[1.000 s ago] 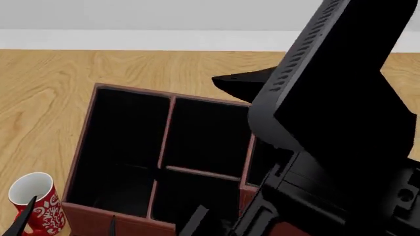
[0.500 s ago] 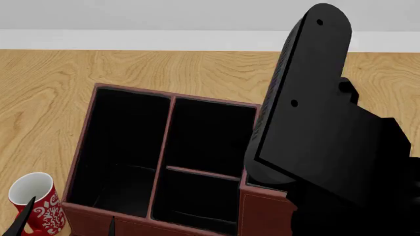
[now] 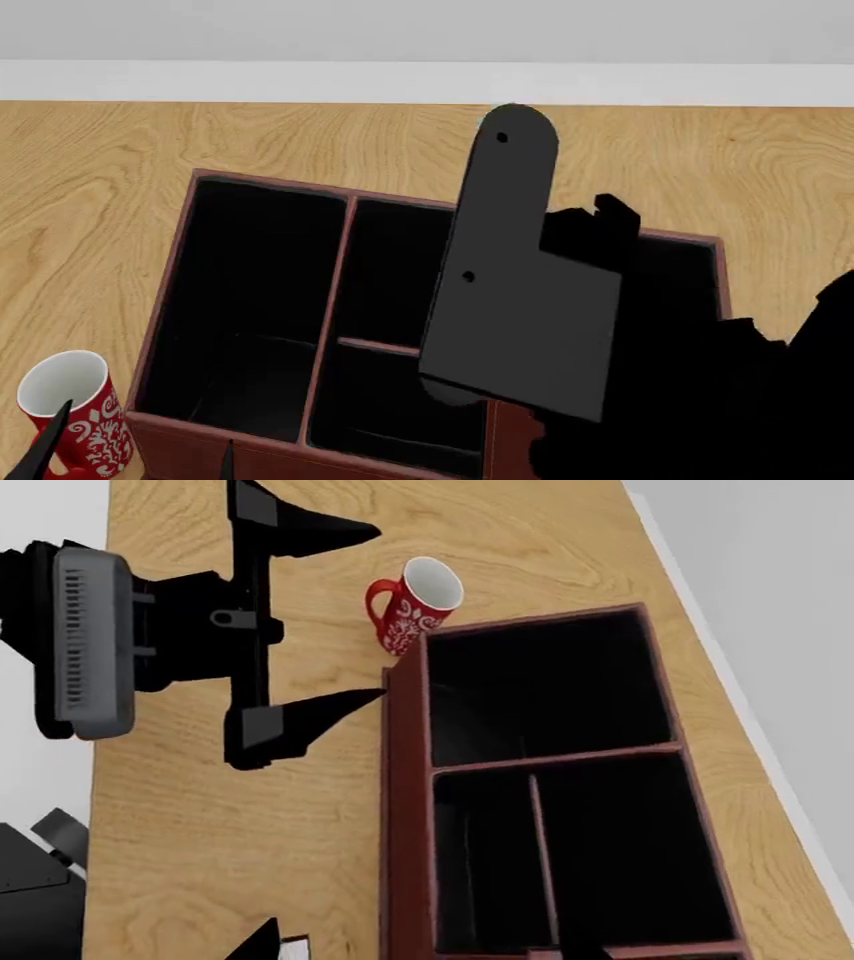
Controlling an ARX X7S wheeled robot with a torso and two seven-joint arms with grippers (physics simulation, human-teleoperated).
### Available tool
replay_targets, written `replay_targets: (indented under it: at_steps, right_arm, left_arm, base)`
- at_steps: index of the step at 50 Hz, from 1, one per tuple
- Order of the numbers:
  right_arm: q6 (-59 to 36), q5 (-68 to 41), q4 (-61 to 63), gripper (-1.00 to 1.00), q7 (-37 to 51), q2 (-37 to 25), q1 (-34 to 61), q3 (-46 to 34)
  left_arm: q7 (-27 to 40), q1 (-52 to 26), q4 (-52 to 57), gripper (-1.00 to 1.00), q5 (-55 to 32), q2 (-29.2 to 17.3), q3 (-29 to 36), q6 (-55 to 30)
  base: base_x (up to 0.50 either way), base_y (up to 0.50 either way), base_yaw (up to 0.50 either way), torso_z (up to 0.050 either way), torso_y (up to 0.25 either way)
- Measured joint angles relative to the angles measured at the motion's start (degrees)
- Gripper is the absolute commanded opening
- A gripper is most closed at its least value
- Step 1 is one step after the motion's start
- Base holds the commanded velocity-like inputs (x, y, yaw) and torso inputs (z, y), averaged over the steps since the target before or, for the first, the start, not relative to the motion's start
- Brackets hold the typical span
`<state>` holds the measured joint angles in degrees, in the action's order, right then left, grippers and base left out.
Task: Pick up the book and place it in the right compartment of the caddy.
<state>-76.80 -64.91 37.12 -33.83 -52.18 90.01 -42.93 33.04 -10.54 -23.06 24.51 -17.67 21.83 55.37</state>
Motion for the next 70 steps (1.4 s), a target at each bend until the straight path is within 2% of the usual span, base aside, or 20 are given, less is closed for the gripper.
replay_targets:
  at_steps: [43,70]
  right_arm:
    - [6.35,18.84,3.37,1.0,-6.91,4.71,0.02,-20.41]
    - [10.04,22.95,2.73,1.0,-5.62,5.87,-4.58,-26.01]
  left_arm:
    - [2.69,-0.65,0.22,1.0,-1.12,-1.37,2.8,-0.78]
    - [4.27,-0.95,0.54,1.0,-0.99,-2.06,4.04,-1.41]
  base:
    - [0.0,0.0,0.0,0.0,0.0]
    - [0.0,0.0,0.0,0.0,0.0]
